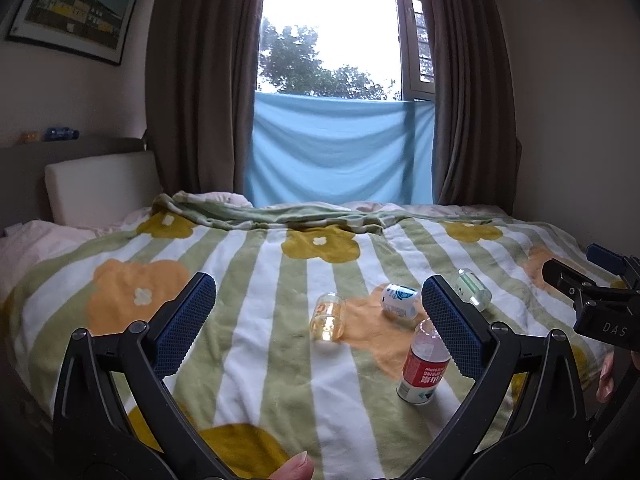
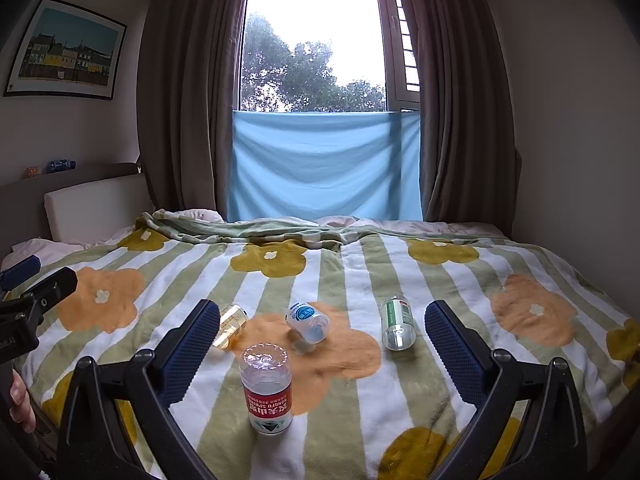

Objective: Flip cup upside down

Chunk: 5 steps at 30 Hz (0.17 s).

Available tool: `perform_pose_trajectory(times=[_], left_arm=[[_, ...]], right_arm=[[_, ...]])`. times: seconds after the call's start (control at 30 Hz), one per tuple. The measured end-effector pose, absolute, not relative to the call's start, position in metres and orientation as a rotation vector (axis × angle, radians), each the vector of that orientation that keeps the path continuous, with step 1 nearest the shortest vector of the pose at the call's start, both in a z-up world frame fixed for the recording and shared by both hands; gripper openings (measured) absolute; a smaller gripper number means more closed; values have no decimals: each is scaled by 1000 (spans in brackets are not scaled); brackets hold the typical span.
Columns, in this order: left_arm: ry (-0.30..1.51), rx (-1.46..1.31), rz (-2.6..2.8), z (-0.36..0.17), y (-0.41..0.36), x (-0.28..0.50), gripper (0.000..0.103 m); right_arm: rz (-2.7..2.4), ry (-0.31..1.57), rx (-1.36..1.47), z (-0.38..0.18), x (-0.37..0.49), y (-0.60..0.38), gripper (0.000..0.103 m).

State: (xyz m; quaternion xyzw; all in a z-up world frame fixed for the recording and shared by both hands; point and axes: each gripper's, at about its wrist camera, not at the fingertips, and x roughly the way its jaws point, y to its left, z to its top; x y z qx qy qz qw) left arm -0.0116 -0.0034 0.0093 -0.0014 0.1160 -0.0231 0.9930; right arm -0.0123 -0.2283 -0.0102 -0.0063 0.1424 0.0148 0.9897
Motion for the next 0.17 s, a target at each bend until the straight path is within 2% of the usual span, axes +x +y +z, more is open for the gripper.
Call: perform_pose_trajectory(times=[0.17], left_arm=[[217,12,-45,11,-7,-14,103]], right_arm=[[29,287,-15,-10,-12,-229,102]])
